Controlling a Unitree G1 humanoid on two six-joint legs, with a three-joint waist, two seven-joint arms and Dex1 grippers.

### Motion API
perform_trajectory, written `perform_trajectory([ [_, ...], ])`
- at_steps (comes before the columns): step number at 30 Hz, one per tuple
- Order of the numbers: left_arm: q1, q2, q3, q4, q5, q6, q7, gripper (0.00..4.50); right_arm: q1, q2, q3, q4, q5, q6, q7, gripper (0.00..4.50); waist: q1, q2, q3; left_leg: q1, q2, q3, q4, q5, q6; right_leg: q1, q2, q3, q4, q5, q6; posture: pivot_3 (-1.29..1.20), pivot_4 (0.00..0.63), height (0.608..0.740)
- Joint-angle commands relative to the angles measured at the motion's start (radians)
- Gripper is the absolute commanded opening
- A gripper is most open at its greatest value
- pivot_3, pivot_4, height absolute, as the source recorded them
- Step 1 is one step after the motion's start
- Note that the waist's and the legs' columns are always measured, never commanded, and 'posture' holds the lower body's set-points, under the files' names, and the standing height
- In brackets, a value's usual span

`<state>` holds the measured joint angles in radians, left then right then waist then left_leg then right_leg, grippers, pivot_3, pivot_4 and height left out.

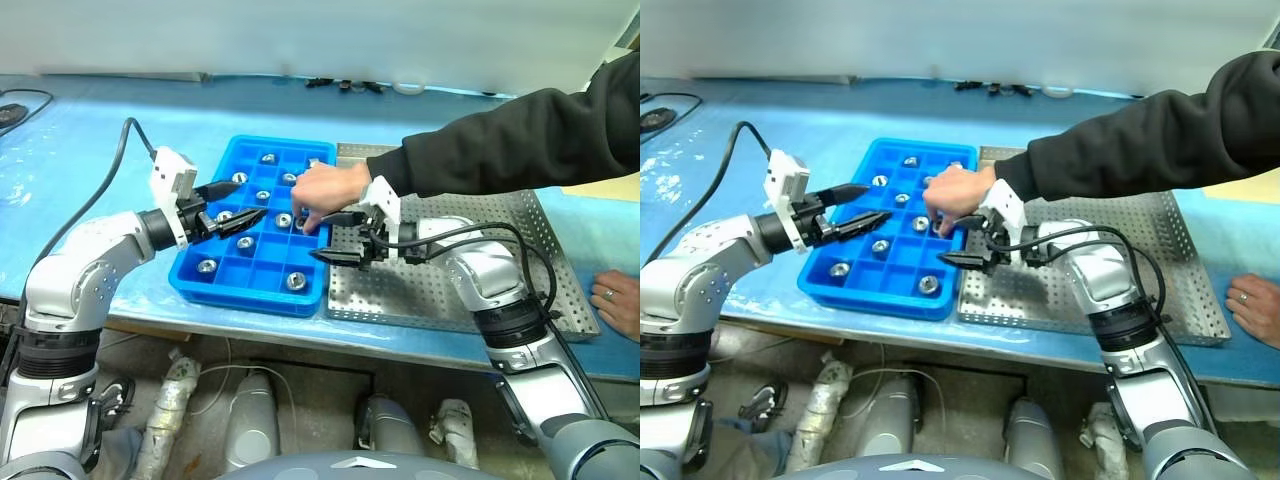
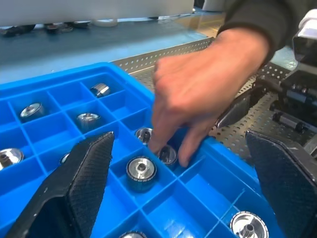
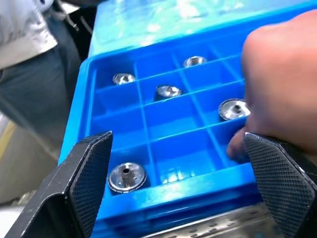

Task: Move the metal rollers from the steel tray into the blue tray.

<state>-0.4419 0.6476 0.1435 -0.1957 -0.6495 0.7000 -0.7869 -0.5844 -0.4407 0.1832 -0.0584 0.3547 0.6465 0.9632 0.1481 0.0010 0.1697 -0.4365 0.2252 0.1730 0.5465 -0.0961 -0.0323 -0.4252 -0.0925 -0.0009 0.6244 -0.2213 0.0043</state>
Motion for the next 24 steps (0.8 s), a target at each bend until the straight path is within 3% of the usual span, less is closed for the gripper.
perform_trajectory([
  [1, -0.043, -0.012, -0.016, 0.027, 0.019, -0.045, -0.025, 4.5, 0.024, -0.027, -0.088, -0.074, 0.033, 0.021, -0.048, 4.48, -0.001, 0.0, 0.0, 0.0, 0.0, 0.0, 0.0, 0.0, 0.0, 0.0, 0.0, 0.0, 0.0, 0.0, 0.0, 0.01, 0.15, 0.74],
  [14, -0.218, -0.098, -0.115, 0.252, 0.11, -0.154, -0.136, 4.5, 0.217, -0.056, -0.219, -0.222, 0.056, 0.07, -0.218, 4.48, -0.047, 0.0, 0.0, 0.001, -0.001, 0.001, 0.0, 0.0, 0.0, 0.001, 0.0, 0.001, -0.001, 0.0, 0.0, -0.15, 0.15, 0.74],
  [24, -0.294, -0.129, -0.132, 0.351, 0.148, -0.204, -0.195, 4.5, 0.275, -0.023, -0.219, -0.281, 0.073, 0.074, -0.29, 4.48, -0.08, 0.0, 0.0, 0.001, -0.001, 0.002, 0.0, 0.0, 0.001, 0.001, 0.0, 0.002, -0.001, 0.0, 0.0, -0.2, 0.15, 0.74],
])
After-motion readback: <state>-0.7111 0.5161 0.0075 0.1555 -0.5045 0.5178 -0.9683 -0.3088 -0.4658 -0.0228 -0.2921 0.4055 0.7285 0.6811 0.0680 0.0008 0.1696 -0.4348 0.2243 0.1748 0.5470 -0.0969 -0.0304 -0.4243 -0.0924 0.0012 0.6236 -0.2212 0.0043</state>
